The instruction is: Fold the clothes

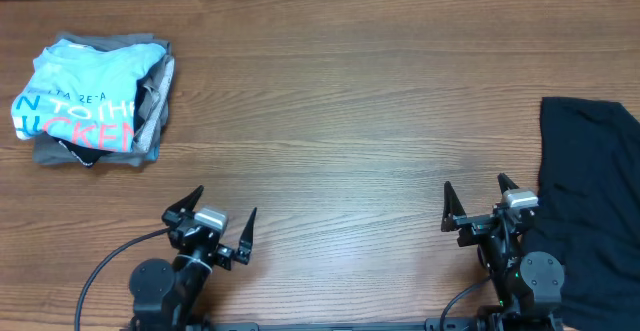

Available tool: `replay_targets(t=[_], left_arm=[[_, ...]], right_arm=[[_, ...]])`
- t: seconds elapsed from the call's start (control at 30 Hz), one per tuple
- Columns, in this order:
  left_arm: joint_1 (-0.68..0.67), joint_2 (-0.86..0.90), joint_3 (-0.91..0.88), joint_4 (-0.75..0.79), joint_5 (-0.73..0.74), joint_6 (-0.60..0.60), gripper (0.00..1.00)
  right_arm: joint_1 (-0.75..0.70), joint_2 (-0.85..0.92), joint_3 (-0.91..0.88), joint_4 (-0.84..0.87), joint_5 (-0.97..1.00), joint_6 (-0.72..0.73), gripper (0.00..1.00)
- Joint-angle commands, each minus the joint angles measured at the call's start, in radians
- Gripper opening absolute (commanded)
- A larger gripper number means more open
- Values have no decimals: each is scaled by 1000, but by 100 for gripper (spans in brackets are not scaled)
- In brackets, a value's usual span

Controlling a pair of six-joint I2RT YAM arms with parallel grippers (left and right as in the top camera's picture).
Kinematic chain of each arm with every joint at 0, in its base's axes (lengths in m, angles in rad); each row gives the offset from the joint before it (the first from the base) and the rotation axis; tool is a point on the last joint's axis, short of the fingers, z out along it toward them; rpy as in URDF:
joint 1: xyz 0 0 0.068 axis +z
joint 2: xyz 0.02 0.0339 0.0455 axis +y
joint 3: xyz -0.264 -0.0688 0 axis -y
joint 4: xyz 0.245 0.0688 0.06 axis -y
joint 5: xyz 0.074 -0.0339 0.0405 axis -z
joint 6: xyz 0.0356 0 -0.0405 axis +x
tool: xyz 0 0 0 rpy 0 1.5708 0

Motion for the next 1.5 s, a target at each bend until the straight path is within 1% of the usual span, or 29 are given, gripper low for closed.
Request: replay_targets(t=[0.0, 0.2, 1.47], left_arm=[[-15, -14, -35, 31, 8, -14, 100], [-39, -13, -35, 31, 8, -14, 100], [-39, -13, -35, 31, 8, -14, 100]], right_arm=[[-3, -11, -2, 5, -1, 0, 100], [-3, -11, -2, 4, -1, 0, 100], [-3, -11, -2, 4, -1, 0, 100]])
